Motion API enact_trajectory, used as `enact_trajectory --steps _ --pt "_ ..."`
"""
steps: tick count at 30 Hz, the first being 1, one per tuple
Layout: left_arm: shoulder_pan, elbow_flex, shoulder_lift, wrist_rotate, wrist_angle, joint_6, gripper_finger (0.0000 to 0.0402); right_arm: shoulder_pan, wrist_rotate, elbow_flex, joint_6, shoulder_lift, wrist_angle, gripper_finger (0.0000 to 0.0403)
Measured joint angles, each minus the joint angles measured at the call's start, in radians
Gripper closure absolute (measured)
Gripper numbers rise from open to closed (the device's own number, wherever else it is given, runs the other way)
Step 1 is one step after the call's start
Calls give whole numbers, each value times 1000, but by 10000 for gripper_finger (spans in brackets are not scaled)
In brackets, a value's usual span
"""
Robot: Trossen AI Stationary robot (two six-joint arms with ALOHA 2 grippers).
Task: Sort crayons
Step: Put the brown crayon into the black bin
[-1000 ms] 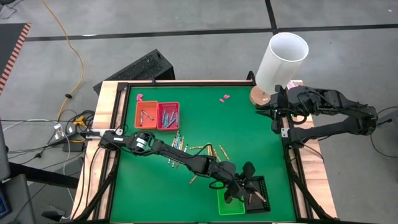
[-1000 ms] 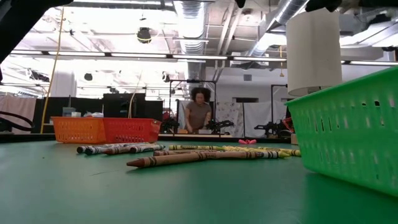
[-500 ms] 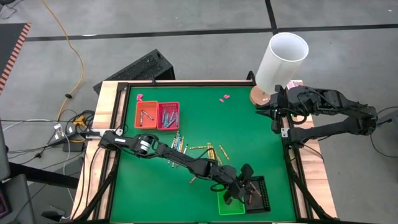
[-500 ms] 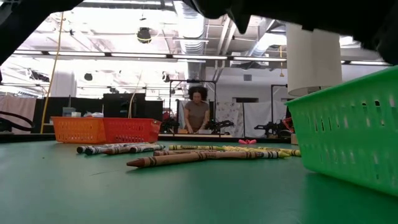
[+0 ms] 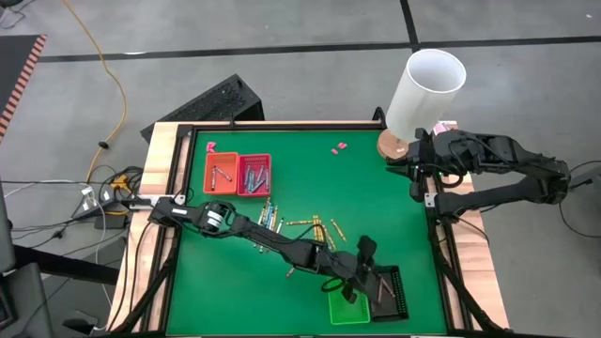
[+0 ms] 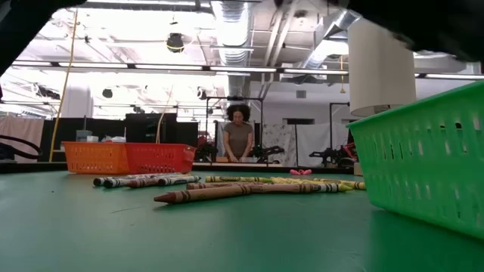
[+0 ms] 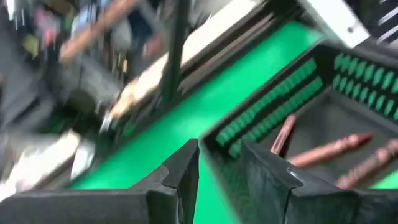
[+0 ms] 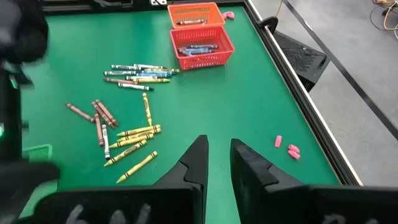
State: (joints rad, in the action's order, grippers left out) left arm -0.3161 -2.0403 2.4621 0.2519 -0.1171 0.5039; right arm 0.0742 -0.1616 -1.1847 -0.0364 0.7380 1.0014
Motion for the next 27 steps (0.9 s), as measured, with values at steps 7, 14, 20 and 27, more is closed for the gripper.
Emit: enact_trajectory --steps 7,14,20,27 --pt "6 -5 -231 166 423 -309 292 0 0 0 1 0 50 335" --pt "2 -1 -319 183 794 -714 292 0 0 0 10 0 50 335" --pt "-21 2 -283 151 1162 -1028 292 0 1 0 10 0 64 335" --pt "-68 21 -295 76 1350 -1101 292 0 1 0 10 0 64 335"
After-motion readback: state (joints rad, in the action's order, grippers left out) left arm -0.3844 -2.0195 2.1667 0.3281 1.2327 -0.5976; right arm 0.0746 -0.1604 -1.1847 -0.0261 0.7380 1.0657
